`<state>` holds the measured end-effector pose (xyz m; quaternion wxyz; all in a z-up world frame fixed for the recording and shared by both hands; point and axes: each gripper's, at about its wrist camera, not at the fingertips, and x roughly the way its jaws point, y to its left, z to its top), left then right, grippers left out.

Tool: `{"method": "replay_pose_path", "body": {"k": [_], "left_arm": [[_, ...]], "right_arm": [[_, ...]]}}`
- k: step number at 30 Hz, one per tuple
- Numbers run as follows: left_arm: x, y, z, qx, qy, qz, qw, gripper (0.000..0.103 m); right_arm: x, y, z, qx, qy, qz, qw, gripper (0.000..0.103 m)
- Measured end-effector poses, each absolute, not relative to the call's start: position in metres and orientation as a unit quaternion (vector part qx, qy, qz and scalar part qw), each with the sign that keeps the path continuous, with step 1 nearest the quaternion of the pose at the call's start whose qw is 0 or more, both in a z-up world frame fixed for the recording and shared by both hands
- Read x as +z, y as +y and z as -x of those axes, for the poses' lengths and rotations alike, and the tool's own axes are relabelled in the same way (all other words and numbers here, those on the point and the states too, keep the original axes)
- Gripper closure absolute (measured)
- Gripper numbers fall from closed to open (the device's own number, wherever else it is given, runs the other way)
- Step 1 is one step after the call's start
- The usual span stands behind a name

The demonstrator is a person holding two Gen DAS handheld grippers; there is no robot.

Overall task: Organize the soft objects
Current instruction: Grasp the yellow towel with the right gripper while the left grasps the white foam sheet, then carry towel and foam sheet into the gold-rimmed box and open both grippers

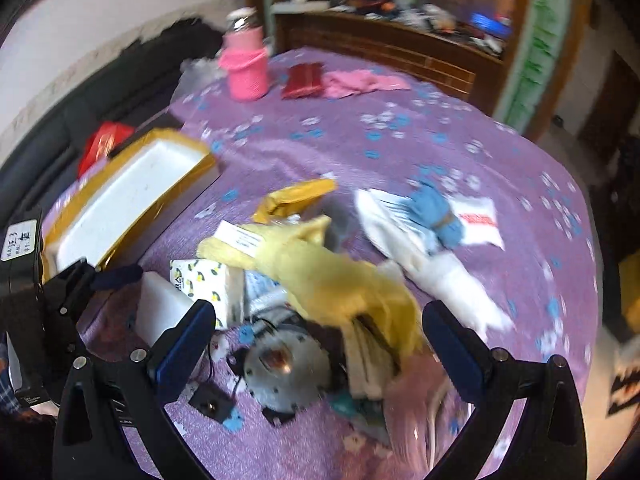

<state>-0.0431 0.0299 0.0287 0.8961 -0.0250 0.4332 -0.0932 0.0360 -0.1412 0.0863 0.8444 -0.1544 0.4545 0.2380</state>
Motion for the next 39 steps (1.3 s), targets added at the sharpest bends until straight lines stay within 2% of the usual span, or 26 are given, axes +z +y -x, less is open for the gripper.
{"method": "replay_pose_path", "body": {"k": [5,7,8,9,10,11,12,13,14,20,28,29,39], "left_arm": [[0.026,0.024,0.041,-0.091,0.433,0.01,0.897,0.003],[0.025,0.023,0.04,-0.087,0.432,0.004,0.898,0.003],[0.025,0.023,0.04,-0.087,0.431,0.005,0.898,0.003],[0.025,0.024,0.04,-0.088,0.43,0.007,0.898,0.004],[0.025,0.025,0.041,-0.09,0.429,0.009,0.899,0.013],[0.027,0.026,0.042,-0.093,0.424,0.01,0.901,0.031],[0.029,0.027,0.043,-0.096,0.42,0.009,0.902,0.033],[0.032,0.028,0.044,-0.113,0.422,0.02,0.899,0.046],[0.034,0.03,0.043,-0.123,0.428,0.034,0.895,0.052],[0.046,0.038,0.052,-0.142,0.419,0.06,0.895,0.071],[0.06,0.042,0.072,-0.17,0.4,0.074,0.898,0.083],[0.062,0.043,0.073,-0.173,0.396,0.075,0.898,0.086],[0.094,0.051,0.096,-0.194,0.357,0.088,0.909,0.087]], "right_arm": [[0.08,-0.116,-0.047,0.251,0.467,0.207,0.822,0.001],[0.075,-0.107,-0.05,0.252,0.47,0.23,0.814,0.006],[0.072,-0.103,-0.05,0.253,0.474,0.241,0.808,0.013],[0.069,-0.101,-0.051,0.255,0.478,0.245,0.804,0.027],[0.066,-0.1,-0.052,0.256,0.484,0.247,0.799,0.035],[0.063,-0.1,-0.053,0.25,0.486,0.251,0.799,0.052],[0.062,-0.101,-0.054,0.242,0.487,0.25,0.801,0.053],[0.063,-0.103,-0.055,0.241,0.486,0.242,0.804,0.054],[0.066,-0.106,-0.057,0.24,0.486,0.23,0.808,0.056],[0.099,-0.124,-0.044,0.228,0.46,0.177,0.84,0.059],[0.129,-0.139,-0.012,0.225,0.427,0.138,0.865,0.059],[0.131,-0.141,-0.007,0.225,0.424,0.134,0.867,0.059],[0.155,-0.15,0.022,0.238,0.395,0.102,0.881,0.059]]}}
